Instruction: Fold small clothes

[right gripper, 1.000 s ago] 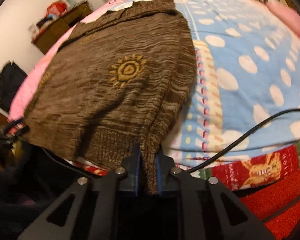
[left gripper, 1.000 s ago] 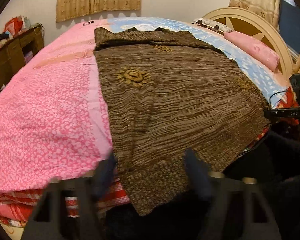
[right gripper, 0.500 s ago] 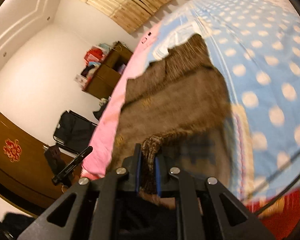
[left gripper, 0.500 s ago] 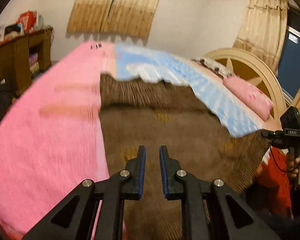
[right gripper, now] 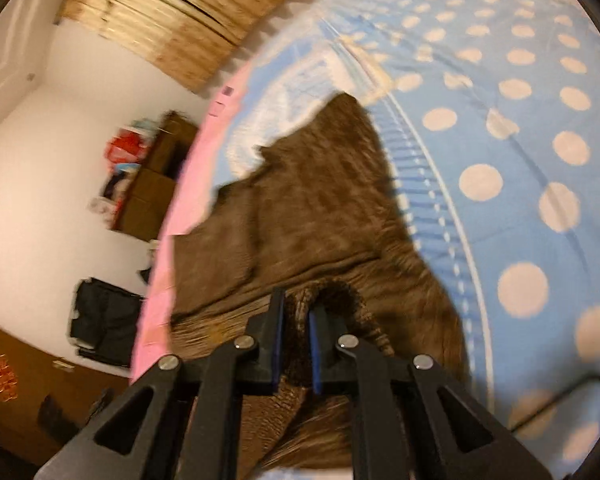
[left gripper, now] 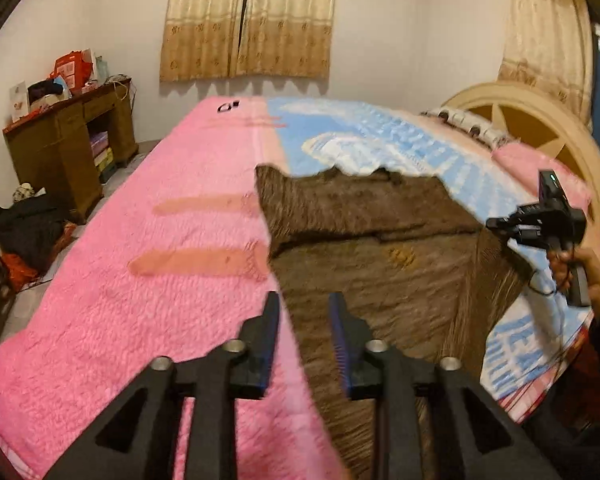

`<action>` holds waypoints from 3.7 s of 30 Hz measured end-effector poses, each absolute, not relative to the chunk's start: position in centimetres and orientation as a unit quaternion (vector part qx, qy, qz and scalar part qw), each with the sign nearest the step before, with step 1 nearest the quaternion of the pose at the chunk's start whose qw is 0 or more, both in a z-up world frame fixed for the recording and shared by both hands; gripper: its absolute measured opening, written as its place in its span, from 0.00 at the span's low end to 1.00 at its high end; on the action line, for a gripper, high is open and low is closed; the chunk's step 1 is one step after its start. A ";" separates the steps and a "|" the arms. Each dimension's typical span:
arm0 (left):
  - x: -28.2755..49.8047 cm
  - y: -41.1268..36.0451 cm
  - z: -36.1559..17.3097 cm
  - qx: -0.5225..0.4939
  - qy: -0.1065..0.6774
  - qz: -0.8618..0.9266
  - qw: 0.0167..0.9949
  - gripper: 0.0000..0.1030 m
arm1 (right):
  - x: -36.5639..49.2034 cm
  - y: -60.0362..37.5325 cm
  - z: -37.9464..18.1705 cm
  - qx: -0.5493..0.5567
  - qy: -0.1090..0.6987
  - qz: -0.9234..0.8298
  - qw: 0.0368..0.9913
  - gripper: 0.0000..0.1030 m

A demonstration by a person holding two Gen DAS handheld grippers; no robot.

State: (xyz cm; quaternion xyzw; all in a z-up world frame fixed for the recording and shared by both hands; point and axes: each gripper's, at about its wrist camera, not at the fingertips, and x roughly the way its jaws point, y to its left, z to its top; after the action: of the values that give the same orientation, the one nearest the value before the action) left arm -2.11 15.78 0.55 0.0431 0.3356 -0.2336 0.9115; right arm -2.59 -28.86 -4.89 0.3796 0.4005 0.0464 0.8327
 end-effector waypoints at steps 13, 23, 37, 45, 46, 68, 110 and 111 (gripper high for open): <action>-3.4 16.0 -1.6 0.059 0.317 -0.189 0.927 0.66 | -10.4 -24.0 1.8 0.250 0.288 0.016 0.924 0.74; -5.7 16.7 -0.5 0.081 0.277 -0.165 0.943 0.66 | -14.1 -7.5 -8.8 0.173 0.494 0.215 0.825 0.72; -4.9 18.5 0.5 0.044 0.277 -0.171 0.945 0.66 | -11.0 -0.8 -10.4 0.232 0.540 0.336 0.736 0.46; -4.2 18.3 -0.7 0.066 0.280 -0.189 0.939 0.66 | -8.1 -1.6 -7.1 0.299 0.518 0.415 0.685 0.09; -3.8 18.3 -0.7 0.065 0.282 -0.190 0.938 0.66 | -7.7 -2.4 -6.0 0.311 0.509 0.422 0.683 0.09; 4.3 9.9 -4.9 0.075 0.393 -0.336 0.853 0.66 | -7.5 -15.9 -2.9 0.353 0.363 0.251 0.825 0.76; 1.6 8.8 -2.3 0.045 0.346 -0.311 0.884 0.07 | -7.4 -27.7 -0.9 0.301 0.317 0.038 0.899 0.12; 1.6 8.7 -2.5 0.045 0.348 -0.309 0.884 0.07 | -7.3 -27.6 -1.0 0.297 0.318 0.029 0.900 0.13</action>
State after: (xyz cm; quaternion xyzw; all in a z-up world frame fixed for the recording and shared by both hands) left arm 1.62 8.74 -2.49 0.0449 0.3480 -0.3094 0.8838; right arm -7.32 -27.65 -1.00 0.2973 0.3179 0.0292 0.8998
